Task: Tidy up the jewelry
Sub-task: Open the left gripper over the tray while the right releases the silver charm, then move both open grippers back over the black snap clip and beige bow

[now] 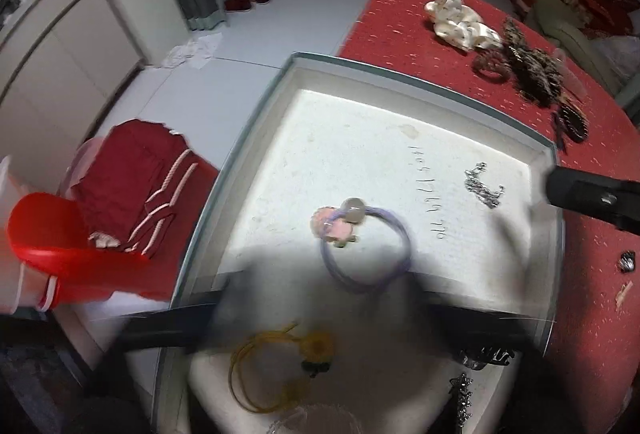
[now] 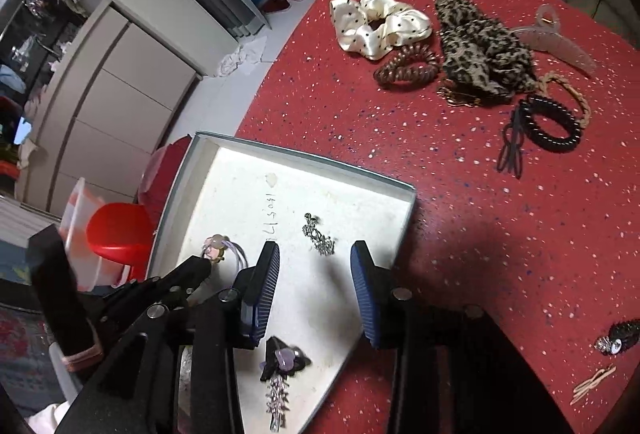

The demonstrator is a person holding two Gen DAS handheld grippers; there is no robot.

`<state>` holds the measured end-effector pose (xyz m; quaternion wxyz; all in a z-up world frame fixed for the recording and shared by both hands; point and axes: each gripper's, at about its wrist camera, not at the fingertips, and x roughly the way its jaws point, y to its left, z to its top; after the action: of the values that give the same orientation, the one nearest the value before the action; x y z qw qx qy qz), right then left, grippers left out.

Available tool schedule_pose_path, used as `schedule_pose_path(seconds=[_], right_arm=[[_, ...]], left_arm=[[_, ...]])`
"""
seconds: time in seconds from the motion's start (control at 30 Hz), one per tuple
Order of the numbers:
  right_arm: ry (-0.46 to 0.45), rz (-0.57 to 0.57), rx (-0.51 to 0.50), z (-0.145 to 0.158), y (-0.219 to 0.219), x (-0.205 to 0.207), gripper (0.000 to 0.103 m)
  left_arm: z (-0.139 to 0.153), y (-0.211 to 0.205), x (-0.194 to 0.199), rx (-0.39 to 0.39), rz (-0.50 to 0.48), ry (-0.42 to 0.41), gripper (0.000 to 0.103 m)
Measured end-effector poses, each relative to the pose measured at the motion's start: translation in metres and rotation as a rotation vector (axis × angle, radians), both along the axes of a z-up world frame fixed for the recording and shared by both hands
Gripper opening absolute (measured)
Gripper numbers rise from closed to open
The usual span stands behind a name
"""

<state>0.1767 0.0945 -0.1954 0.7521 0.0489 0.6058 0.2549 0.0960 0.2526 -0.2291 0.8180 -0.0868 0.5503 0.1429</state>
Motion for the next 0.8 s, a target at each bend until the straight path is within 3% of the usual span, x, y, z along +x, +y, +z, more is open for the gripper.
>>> schedule_pose_path(seconds=[0.03, 0.27, 0.53, 0.8], right_arm=[[0.000, -0.002, 0.005, 0.001, -0.004, -0.001, 0.042], [-0.003, -0.042, 0.026, 0.013, -0.033, -0.011, 0.043], [0.007, -0.072, 0.014, 0.020, -0.071, -0.036, 0.066], [0.004, -0.116, -0.026, 0.024, -0.124, -0.063, 0.080]], left_arm=[[0.005, -0.001, -0.004, 0.029, 0.013, -0.030, 0.102], [0.012, -0.010, -0.011, 0.050, 0.002, -0.008, 0.102], [0.029, -0.037, -0.024, 0.069, -0.041, -0.007, 0.102], [0.050, -0.089, -0.031, 0.053, -0.140, -0.024, 0.102]])
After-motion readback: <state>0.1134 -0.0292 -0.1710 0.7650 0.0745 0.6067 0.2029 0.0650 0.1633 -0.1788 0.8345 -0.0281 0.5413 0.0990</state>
